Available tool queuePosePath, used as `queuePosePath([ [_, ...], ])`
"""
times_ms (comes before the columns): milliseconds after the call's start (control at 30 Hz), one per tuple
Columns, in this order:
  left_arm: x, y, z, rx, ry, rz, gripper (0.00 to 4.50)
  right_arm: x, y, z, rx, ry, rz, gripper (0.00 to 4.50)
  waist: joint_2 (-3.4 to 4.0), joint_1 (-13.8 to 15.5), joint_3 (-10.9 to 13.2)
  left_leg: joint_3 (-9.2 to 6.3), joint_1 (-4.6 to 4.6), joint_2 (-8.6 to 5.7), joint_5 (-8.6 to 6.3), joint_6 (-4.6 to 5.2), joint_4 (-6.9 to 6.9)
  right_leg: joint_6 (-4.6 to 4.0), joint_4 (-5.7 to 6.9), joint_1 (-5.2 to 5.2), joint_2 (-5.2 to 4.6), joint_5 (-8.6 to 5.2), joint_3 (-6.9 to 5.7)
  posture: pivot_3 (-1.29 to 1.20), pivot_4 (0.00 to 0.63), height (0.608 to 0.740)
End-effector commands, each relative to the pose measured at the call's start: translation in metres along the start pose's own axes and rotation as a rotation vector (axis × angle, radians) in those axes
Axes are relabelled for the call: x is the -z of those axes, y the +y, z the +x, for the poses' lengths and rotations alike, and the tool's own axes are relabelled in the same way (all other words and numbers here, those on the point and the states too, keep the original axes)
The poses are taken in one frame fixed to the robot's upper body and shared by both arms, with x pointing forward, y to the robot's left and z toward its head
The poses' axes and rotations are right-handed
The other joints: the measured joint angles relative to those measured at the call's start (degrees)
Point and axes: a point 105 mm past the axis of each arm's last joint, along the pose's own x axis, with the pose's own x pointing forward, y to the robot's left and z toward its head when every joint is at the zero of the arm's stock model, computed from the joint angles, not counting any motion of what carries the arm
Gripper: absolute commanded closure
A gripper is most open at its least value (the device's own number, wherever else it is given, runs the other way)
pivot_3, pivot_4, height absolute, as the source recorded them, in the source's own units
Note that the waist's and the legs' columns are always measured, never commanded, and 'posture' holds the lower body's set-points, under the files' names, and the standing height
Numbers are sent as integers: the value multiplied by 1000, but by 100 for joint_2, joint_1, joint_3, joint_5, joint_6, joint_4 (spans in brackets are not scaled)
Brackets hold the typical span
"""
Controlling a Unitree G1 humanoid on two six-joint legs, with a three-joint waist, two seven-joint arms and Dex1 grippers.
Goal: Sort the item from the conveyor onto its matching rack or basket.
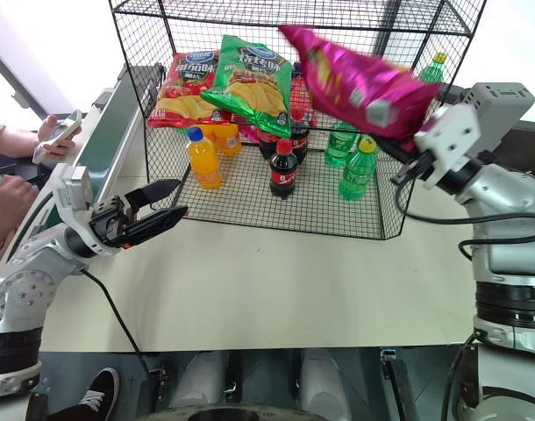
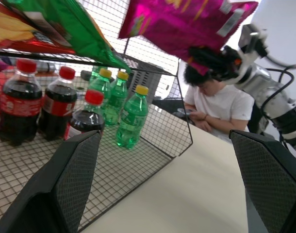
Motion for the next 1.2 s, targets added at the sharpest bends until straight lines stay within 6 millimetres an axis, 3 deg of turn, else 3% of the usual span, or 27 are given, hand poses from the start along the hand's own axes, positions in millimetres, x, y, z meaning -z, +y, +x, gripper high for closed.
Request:
queuePosePath([
  [33, -7, -3, 0, 5, -20, 41, 0, -3, -29, 1, 122, 39, -278, 4109, 2, -4, 2, 1, 0, 0, 0, 0, 1, 0, 1, 0, -1, 0, 0, 0, 150, 740],
  [167, -2, -4, -2, -8, -13, 44, 0, -4, -48, 5, 233, 48, -431, 4109, 5, -17, 3, 2, 1, 0, 2, -4, 5, 0, 2, 0, -3, 0, 0, 0, 150, 740],
  [333, -1, -4, -2, -20, -15, 51, 0, 12, -51, 15, 230, 161, -631, 4109, 4, -26, 3, 2, 1, 0, 3, -5, 3, 0, 1, 0, -4, 0, 0, 0, 150, 740],
  [500, -1, -4, -3, -29, -16, 55, 0, 15, -56, 28, 241, 230, -834, 4109, 11, -88, 7, 3, 1, 0, 6, -10, 2, -1, 6, -3, -4, 0, 1, 0, 150, 740],
  [600, 1, -6, -4, -31, -13, 64, 0, 21, -67, 34, 303, 301, -838, 4109, 11, -129, 7, 2, -1, 0, 10, -17, 2, -1, 7, -6, -4, 0, 2, 0, 150, 740],
  [833, 1, -6, -3, -64, 10, 239, 0, 24, -72, 49, 375, 348, -726, 4109, 11, -145, 7, 2, 0, 2, 15, -25, 0, -1, 7, -5, -2, 0, 2, 0, 150, 740],
  [1200, 3, -7, -4, -86, 1, 306, 0, 36, -61, 55, 332, 406, -649, 4109, 11, -134, 7, 3, -2, 1, 9, -15, 0, -1, 7, -5, -6, 1, 2, 0, 150, 740],
])
